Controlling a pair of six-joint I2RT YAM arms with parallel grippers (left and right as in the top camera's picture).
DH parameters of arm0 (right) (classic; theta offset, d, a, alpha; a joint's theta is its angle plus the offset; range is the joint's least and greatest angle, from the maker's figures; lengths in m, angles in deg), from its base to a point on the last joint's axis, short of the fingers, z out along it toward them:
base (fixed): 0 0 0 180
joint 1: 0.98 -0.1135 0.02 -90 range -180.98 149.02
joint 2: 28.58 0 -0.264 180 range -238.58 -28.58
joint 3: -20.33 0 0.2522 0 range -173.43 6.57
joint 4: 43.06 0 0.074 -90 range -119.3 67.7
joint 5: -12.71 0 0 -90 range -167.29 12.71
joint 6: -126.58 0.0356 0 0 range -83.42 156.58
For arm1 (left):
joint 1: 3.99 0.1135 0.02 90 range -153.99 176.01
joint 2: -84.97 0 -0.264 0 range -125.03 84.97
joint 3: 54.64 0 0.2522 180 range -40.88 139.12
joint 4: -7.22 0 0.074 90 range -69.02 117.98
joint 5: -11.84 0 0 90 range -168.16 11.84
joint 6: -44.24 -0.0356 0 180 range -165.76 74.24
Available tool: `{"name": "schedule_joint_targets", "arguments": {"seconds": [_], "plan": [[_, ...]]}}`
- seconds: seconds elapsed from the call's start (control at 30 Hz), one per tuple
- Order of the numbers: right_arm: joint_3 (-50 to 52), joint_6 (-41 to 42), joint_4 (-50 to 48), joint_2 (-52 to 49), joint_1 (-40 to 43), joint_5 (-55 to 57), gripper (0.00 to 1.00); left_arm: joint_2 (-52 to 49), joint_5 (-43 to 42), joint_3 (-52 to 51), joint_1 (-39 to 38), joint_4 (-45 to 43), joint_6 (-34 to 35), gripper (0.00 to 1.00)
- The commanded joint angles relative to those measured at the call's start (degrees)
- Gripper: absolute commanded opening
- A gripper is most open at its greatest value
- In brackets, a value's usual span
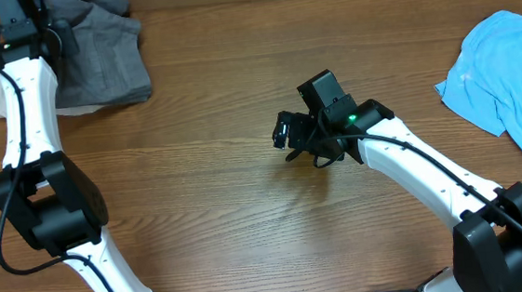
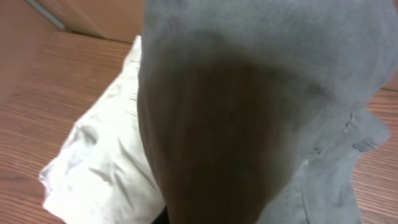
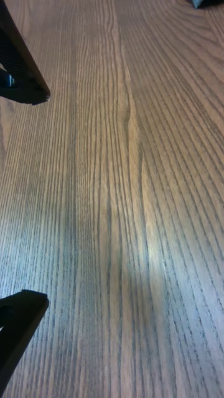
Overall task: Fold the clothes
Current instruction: 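Drag the folded grey shorts up-left with the left gripper, then push the grey shorts onto the khaki shorts at top left with left gripper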
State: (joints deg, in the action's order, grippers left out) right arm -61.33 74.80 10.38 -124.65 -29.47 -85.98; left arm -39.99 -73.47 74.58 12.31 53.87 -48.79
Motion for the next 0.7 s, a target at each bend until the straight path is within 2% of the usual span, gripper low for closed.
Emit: {"name": "schedule_joint_targets", "arguments": {"seconds": [0.0, 0.13, 0.67], "plan": [[0.02, 0.37, -0.28, -0.11, 0.11, 0.50, 1.00, -0.17, 3.96, 2.12, 1.73, -1.95, -1.29, 0.04], [0.02, 0.39, -0.13, -0.11, 0.11, 0.50, 1.00, -0.17, 6.88, 2.10, 2.36, -3.67, -1.75, 0.04], [0.02, 0.42, 0.28, -0.11, 0.11, 0.46, 1.00, -1.31, 6.91, 2.01, 4.37, -8.22, -1.68, 0.04]]}}
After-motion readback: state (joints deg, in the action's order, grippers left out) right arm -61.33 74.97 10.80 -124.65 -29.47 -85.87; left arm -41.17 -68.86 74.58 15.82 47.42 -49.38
